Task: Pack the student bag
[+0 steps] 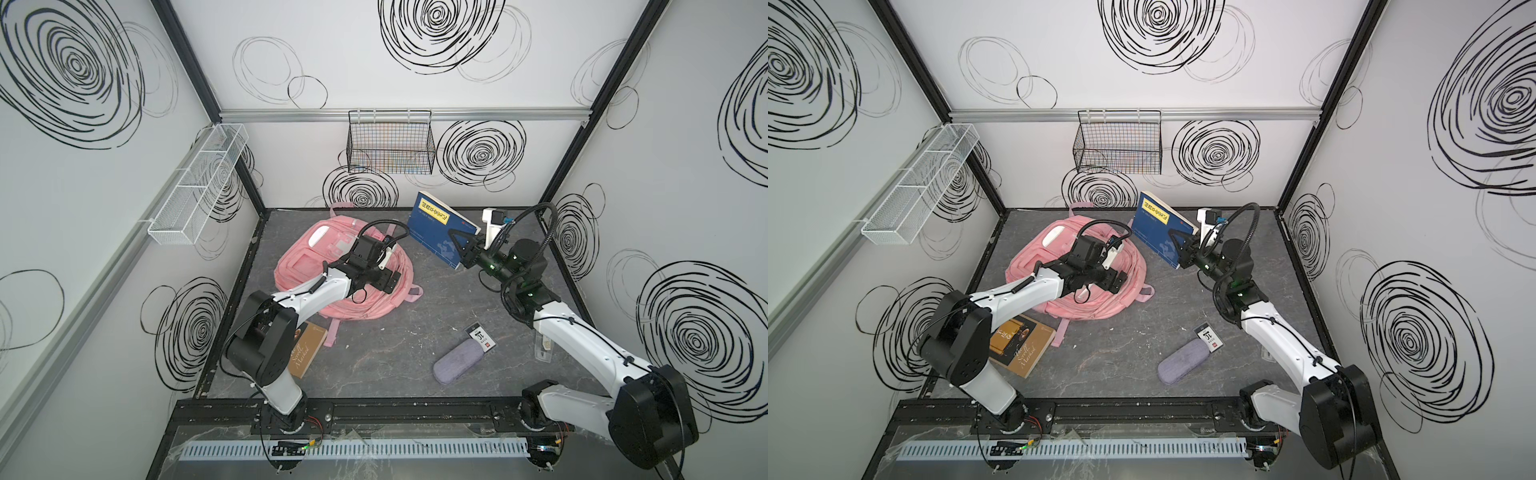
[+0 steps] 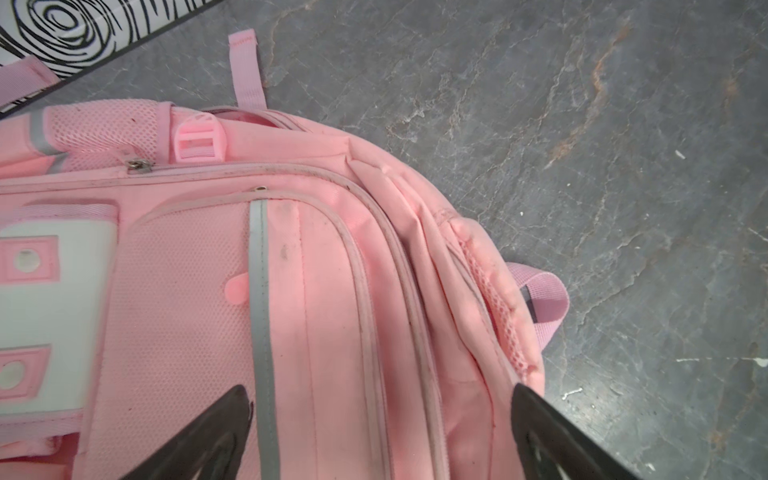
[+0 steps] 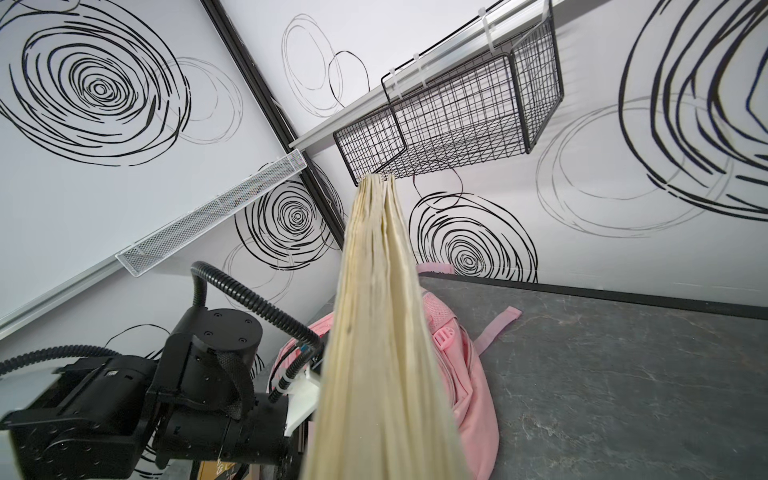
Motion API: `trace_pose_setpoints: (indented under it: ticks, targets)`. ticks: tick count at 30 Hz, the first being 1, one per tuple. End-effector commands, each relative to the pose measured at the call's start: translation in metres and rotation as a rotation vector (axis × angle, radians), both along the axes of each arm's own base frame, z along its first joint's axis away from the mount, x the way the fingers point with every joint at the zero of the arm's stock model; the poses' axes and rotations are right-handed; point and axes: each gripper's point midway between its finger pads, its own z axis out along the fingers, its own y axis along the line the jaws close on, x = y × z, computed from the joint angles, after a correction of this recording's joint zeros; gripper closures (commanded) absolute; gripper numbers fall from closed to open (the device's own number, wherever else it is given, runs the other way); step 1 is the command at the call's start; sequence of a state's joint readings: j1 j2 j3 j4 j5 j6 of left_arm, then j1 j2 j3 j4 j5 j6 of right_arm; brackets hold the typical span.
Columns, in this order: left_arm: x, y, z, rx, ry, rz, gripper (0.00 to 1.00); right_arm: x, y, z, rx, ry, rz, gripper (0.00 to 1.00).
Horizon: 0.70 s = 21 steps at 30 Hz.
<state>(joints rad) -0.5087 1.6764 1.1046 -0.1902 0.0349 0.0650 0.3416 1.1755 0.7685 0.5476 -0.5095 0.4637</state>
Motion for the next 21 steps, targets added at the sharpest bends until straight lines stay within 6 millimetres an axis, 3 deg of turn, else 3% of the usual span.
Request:
trace_pose_setpoints:
  ticks: [1, 8, 13, 17, 21]
  targets:
    - [0.003, -0.008, 0.006, 0.002, -0.007, -0.012, 0.02, -0.005, -0.002, 0.018, 0.021, -0.075, 0.004, 1.00]
    - [-0.011, -0.032, 0.007, -0.087, 0.037, -0.067, 0.08, -0.007, -0.004, 0.018, 0.015, -0.078, -0.004, 1.00]
    - [-0.006, -0.019, -0.020, 0.016, 0.108, -0.014, 0.16, -0.006, -0.004, 0.016, 0.013, -0.074, -0.008, 1.00]
    - [-0.004, -0.013, -0.026, 0.026, 0.144, -0.008, 0.36, -0.001, -0.002, 0.012, 0.011, -0.060, -0.009, 1.00]
    - [-0.001, -0.019, -0.010, -0.049, 0.146, -0.018, 0.63, 0.003, -0.001, 0.009, 0.014, -0.045, -0.009, 1.00]
